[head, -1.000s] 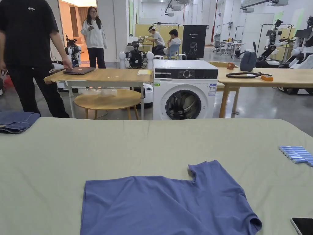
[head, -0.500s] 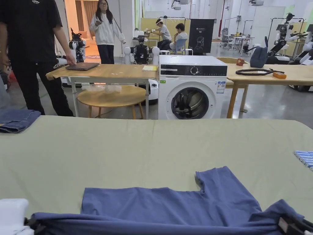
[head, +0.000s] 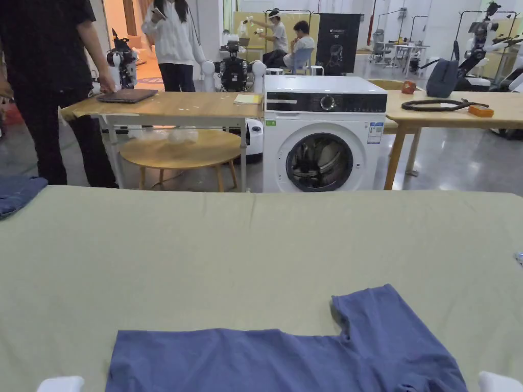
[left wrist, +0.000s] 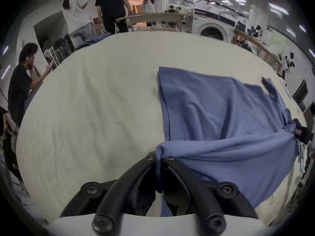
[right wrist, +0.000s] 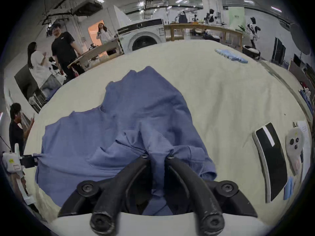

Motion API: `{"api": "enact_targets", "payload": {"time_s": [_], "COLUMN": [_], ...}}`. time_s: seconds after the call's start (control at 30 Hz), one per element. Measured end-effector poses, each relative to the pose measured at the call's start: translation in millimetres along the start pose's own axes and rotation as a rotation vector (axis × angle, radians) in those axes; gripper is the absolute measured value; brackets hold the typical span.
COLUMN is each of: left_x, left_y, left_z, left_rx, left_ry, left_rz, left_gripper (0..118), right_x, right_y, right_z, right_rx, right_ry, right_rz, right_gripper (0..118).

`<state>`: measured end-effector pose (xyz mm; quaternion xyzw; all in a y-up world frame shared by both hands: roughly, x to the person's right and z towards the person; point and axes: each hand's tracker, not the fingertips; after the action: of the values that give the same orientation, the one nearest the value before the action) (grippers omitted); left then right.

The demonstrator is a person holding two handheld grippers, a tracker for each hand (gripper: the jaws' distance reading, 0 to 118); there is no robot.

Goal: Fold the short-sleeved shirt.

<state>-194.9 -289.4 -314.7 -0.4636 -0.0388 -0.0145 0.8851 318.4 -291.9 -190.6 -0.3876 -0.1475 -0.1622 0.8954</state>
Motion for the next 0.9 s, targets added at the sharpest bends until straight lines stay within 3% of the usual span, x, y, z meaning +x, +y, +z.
{"api": "enact_targets", "payload": {"time_s": [0.03,0.07,0.1,0.13,0.17,0.23,0.37,0.4,0.43,0.47,0.5,0.53,0.57,0.6,0.67,0.77,0.9], "left_x": [-3.1,-6.8,-10.8,-14.5,-13.2,-17.6,-17.6,-15.2,-18.7,-15.3,-11.7,-9.2,-6.5,-7.8,-3.7,-2.2,-12.7], "left_y": [-1.0,-2.7,-5.2,-8.6,-13.9,-24.6,-47.7,-54.9,-58.1,-66.4,-74.5,-81.3,-90.4,-96.7,-106.1,-115.0,-105.8], "left_z": [5.3,14.1,26.6,38.4,59.8,95.7,158.5,172.3,180.1,190.6,198.5,202.5,212.2,214.4,210.7,186.4,136.1], "left_rx": [0.034,0.071,0.120,0.166,0.226,0.362,0.596,0.640,0.670,0.708,0.738,0.752,0.775,0.720,0.640,0.534,0.324], "left_ry": [-0.008,-0.016,-0.017,-0.036,-0.045,-0.090,-0.110,-0.113,-0.113,-0.101,-0.070,-0.050,-0.064,-0.156,-0.152,-0.139,-0.158], "left_rz": [0.014,0.030,0.047,0.057,0.073,0.112,0.144,0.133,0.121,0.107,0.096,0.089,0.109,0.076,0.058,-0.001,0.057], "left_gripper": [3,14,47,83,105,110,109,95,70,30,0,0,0,0,0,0,0], "right_x": [-0.3,-0.8,-1.8,-0.7,-0.1,-0.5,-7.5,-9.3,-10.7,-10.5,-12.3,-13.7,-18.9,-29.4,-28.1,-21.2,-14.3], "right_y": [-1.6,-3.6,-6.3,-9.0,-13.0,-21.2,-36.0,-40.3,-44.4,-50.5,-53.5,-58.5,-62.5,-75.6,-93.5,-95.5,-104.8], "right_z": [5.3,13.8,25.5,36.8,52.6,86.3,145.8,159.1,170.5,183.2,194.1,203.4,210.2,214.7,215.9,213.1,204.9], "right_rx": [0.031,0.071,0.105,0.138,0.194,0.319,0.522,0.561,0.590,0.623,0.632,0.634,0.641,0.694,0.623,0.581,0.527], "right_ry": [-0.005,-0.028,-0.027,-0.015,0.009,0.019,0.025,0.027,0.036,0.083,0.156,0.197,0.169,0.074,0.113,0.101,0.092], "right_rz": [0.011,0.026,0.037,0.044,0.040,0.035,0.024,0.013,0.000,-0.013,-0.014,-0.006,0.011,-0.020,0.119,0.116,0.095], "right_gripper": [18,37,75,100,112,112,112,112,110,109,78,0,0,0,0,0,0]}}
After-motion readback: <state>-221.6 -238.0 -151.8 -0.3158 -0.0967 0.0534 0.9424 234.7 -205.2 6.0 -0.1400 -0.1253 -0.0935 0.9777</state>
